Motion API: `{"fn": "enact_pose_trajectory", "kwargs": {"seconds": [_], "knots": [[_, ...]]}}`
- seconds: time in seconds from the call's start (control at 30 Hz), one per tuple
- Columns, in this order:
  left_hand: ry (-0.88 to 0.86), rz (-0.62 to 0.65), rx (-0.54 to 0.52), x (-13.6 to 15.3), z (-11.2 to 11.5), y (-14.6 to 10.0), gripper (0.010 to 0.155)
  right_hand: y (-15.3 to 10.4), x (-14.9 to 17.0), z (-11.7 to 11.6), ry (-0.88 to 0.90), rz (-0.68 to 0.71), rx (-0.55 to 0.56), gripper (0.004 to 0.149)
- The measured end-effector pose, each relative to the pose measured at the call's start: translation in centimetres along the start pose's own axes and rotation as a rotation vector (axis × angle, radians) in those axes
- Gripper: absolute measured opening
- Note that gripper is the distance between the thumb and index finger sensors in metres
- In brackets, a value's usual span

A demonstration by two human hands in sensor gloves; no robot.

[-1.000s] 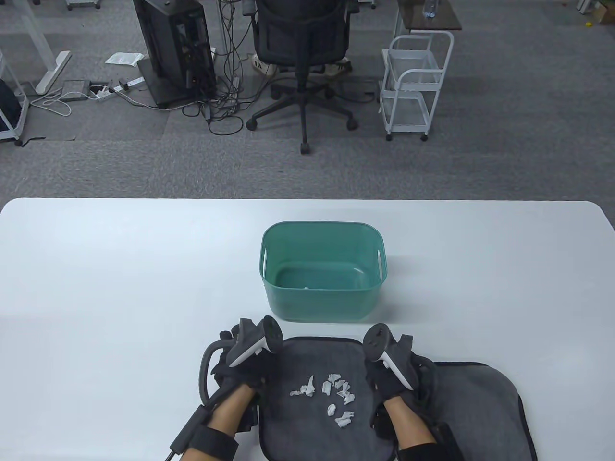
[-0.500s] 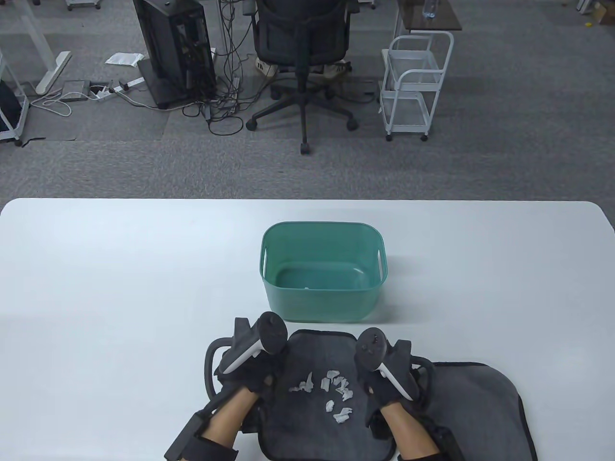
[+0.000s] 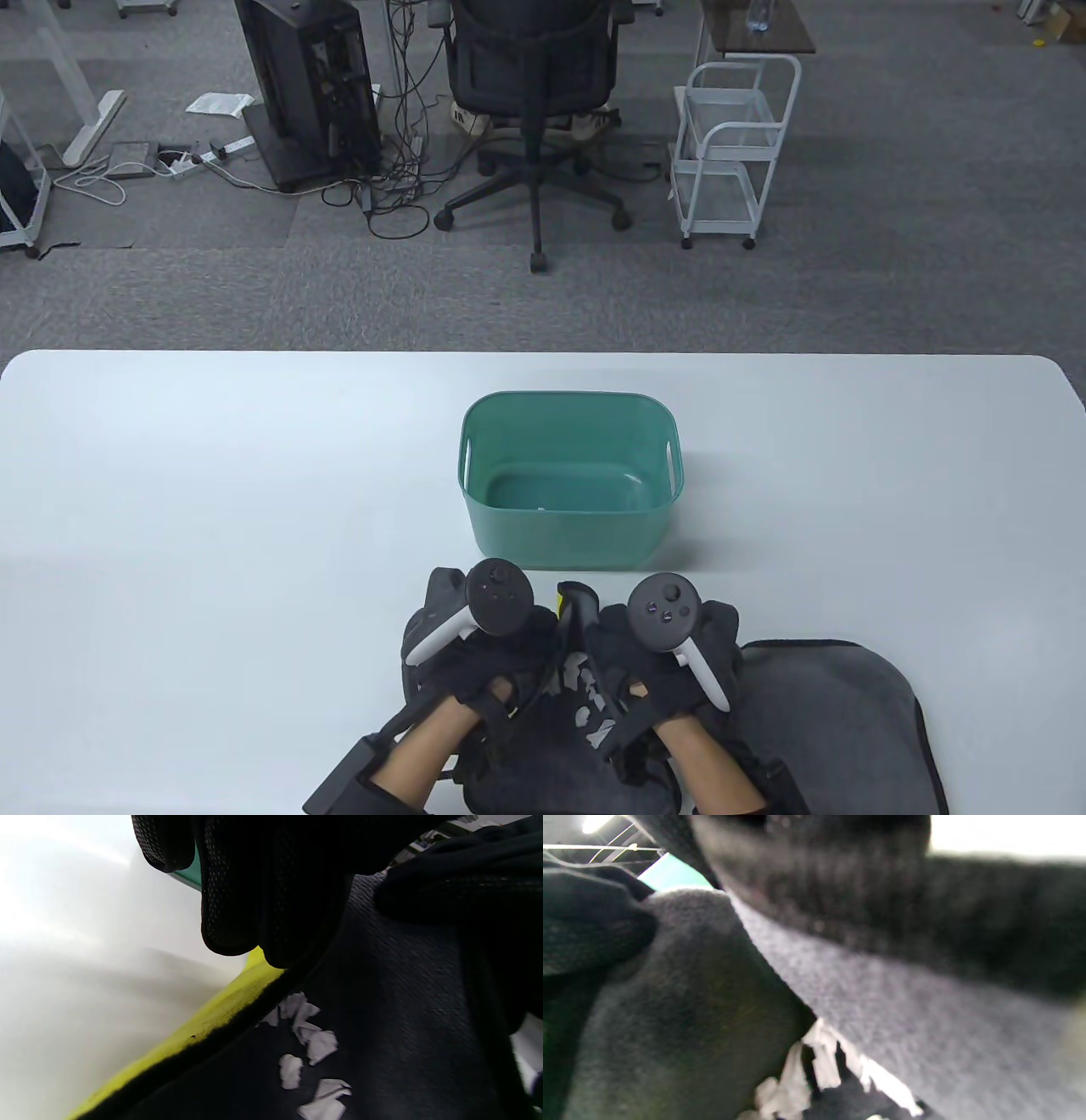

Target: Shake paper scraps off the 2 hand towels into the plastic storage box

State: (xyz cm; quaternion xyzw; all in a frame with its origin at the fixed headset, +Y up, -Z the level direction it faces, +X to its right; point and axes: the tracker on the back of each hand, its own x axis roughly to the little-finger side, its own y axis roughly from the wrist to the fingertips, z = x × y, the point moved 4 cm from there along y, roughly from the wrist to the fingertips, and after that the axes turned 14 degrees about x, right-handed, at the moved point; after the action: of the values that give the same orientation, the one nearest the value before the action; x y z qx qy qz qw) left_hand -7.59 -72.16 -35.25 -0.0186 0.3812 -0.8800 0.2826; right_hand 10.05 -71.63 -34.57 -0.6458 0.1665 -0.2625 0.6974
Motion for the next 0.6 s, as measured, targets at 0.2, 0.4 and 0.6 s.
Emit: {"fn": "enact_pose_trajectory", "kwargs": {"seconds": [0.2,0.4,0.6], "knots": [[-0.122,0.054,0.084,0.5,0.7,0.9,0.044,0.1,0.6,-0.7,0.139,-0.109,-0.061,0.041],[-0.212,0.095,0.155,1.0,1.5,1.8,0.046,-0.1,0.8,-1.5,0.175,-0.153,-0.096,0.042],[-0.207,0.087,0.156,0.7,1.7,1.7,0.047,-0.3,0.9,-1.5,0.203,-0.186,-0.108,0.042]]}}
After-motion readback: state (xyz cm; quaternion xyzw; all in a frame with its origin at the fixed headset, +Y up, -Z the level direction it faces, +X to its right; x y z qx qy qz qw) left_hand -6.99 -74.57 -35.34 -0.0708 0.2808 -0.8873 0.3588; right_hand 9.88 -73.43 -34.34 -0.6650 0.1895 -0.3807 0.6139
